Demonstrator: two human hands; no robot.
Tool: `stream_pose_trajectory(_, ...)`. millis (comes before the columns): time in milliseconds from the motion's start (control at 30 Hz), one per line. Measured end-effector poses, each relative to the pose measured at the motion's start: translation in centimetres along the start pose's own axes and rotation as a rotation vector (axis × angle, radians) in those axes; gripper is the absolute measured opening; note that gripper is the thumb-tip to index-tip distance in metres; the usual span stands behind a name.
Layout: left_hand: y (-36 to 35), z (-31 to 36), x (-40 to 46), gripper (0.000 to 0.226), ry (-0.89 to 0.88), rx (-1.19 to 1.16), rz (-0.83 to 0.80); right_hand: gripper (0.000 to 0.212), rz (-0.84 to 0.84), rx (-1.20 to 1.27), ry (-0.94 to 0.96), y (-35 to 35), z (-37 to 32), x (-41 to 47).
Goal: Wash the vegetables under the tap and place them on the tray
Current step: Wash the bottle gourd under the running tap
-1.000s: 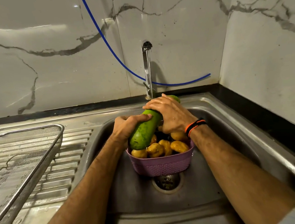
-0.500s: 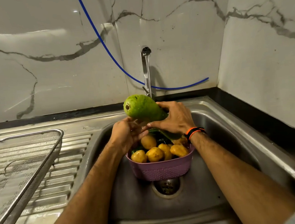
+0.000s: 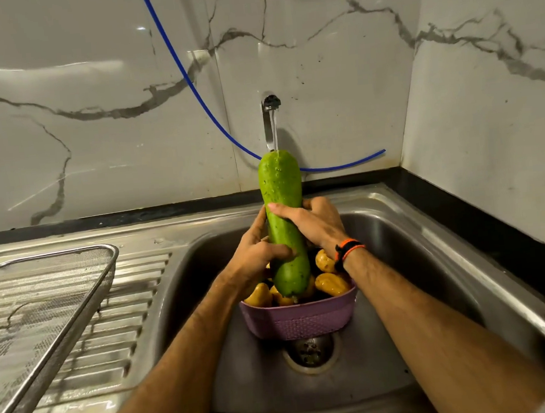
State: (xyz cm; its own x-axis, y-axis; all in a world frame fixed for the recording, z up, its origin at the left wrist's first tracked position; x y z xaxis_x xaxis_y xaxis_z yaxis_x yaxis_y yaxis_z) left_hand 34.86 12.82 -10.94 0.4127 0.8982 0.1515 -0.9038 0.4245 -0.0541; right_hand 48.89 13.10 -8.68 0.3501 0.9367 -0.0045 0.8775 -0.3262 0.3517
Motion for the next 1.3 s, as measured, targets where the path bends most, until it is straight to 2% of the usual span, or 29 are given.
stream_pose_trajectory(67,-0.6,0.1,0.0,0.104,-0.061,0.055,-0.031,0.055,0.011,0.018,-0.041,0.0,0.1,-0.2)
stream_pose_trajectory(133,-1.4,0.3,-0.2,0.096,-0.1,0.145,-0.034,0.055,0.011,0.029,-0.082,-0.2,0.1,-0.4)
stream_pose_trajectory(200,-1.7,0.1,0.0,0.09,-0.097,0.28,0.055,0.054,0.004,0.008,-0.11,-0.7,0.1,-0.7)
stream_pose_trajectory(333,-2.5,-0.4,-0.4,0.111,-0.013,0.472,0.186,0.044,0.01,-0.086,-0.085,-1.4,-0.6,-1.4)
stream_pose_trajectory(367,-2.5,-0.3,-0.6,0.108,0.017,0.481,0.2,0.043,0.01,-0.077,-0.096,-1.5,-0.8,-1.4)
stream_pose_trajectory(433,-2.2,-0.1,-0.7,0.091,0.079,0.507,0.205,0.043,-0.019,0.053,-0.161,-1.7,-0.9,-1.1)
stream_pose_trajectory(467,-2.0,0.0,-0.7,0.089,0.109,0.503,0.18,0.043,-0.05,0.194,-0.211,-1.8,-0.9,-0.8)
stream_pose_trajectory(567,-1.7,0.1,-0.4,0.101,0.143,0.394,0.08,0.04,-0.243,0.624,-0.299,-2.0,-0.8,0.1)
stream_pose_trajectory(633,-1.9,-0.2,0.0,0.099,0.141,0.352,0.068,0.033,-0.327,0.739,-0.296,-2.0,-0.5,0.4)
stream_pose_trajectory(700,-2.2,0.0,-0.1,0.103,0.143,0.392,0.077,0.035,-0.258,0.754,-0.306,-2.4,0.1,1.0)
stream_pose_trajectory(800,-2.5,0.3,-0.4,0.11,0.103,0.652,0.119,0.059,-0.018,0.536,-0.355,-3.1,0.3,1.4)
stream_pose_trajectory(867,-2.5,0.5,-0.5,0.115,0.098,0.774,0.134,0.062,0.096,0.415,-0.354,-3.2,-0.3,1.2)
stream_pose_trajectory(933,-2.1,0.7,-0.5,0.117,0.134,0.725,0.103,0.056,0.08,0.469,-0.367,-3.0,-0.5,1.0)
stream_pose_trajectory(967,-1.7,0.6,-0.4,0.107,0.166,0.641,0.101,0.045,-0.01,0.538,-0.371,-2.9,-0.4,0.9)
stream_pose_trajectory(1067,-1.1,0.4,-0.6,0.045,0.236,0.425,0.088,0.008,-0.403,0.743,-0.342,-2.9,0.0,0.4)
stream_pose_trajectory(1100,-1.1,0.3,-0.6,0.042,0.241,0.425,0.097,0.004,-0.423,0.775,-0.335,-3.0,0.3,0.5)
stream_pose_trajectory(1133,-1.2,0.4,-0.7,0.055,0.242,0.44,0.086,0.004,-0.389,0.785,-0.343,-3.1,0.5,0.7)
stream_pose_trajectory(1167,-1.4,0.5,-0.6,0.079,0.239,0.491,0.069,0.01,-0.307,0.757,-0.36,-3.3,0.6,0.8)
stream_pose_trajectory(1200,-1.5,0.5,-0.5,0.104,0.23,0.577,0.067,0.021,-0.201,0.691,-0.38,-3.7,0.8,1.0)
stream_pose_trajectory(1233,-1.7,0.5,-0.6,0.12,0.206,0.678,0.068,0.033,-0.089,0.605,-0.401,-4.0,0.9,1.1)
stream_pose_trajectory(1300,-1.9,0.5,-0.4,0.129,0.137,0.824,0.071,0.05,0.07,0.484,-0.443,-4.3,0.8,0.9)
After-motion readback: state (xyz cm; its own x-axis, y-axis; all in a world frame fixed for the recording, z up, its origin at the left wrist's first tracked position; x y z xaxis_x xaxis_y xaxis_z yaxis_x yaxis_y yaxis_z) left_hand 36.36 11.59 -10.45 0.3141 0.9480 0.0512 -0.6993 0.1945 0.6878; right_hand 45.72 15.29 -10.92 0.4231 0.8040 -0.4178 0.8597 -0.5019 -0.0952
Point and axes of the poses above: each hand's wrist, its own x-axis towards the middle knuckle, its own y-axis out of the back of the hand, z = x × y, the point moved 2 cm from there along x, towards the middle knuckle, and after that the axes turned 8 degrees about -y, right-handed, at the moved point
